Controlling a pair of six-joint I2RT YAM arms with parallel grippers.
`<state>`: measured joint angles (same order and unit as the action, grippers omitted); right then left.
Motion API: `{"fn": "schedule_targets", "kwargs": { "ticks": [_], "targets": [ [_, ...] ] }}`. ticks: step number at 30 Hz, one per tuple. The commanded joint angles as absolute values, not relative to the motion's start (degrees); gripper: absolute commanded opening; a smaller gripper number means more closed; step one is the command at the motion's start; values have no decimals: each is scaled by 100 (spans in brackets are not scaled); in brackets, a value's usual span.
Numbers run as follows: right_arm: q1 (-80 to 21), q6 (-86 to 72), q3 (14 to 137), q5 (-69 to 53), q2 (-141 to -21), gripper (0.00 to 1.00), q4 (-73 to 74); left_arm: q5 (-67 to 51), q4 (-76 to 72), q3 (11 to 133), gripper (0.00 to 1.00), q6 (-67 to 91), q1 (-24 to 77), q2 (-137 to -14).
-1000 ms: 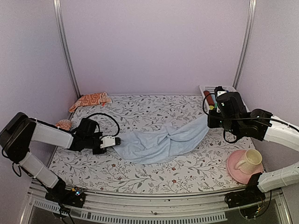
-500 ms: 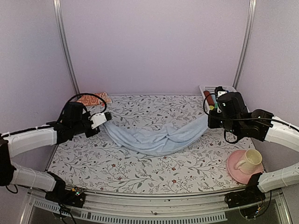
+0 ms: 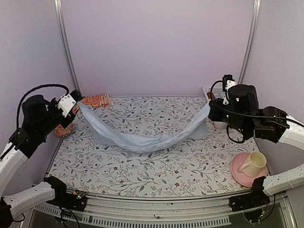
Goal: Roll the towels
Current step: Flatten out the towel at the center of the board.
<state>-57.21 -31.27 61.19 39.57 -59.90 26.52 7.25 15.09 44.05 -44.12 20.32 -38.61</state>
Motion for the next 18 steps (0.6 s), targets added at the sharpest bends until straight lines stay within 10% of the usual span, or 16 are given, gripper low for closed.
{"fn": "schedule_targets", "kwargs": {
  "ticks": [1,18],
  "targets": [
    [-5727,-3216,6647,5185,-6580,2,2584,1456,1427,4420,0,-4223,1873,-4124],
    [-4746,-2304,7247,3493,-9349,2,2368,2677,-611,3254,0,-4638,1613,-6036]
  ]
}}
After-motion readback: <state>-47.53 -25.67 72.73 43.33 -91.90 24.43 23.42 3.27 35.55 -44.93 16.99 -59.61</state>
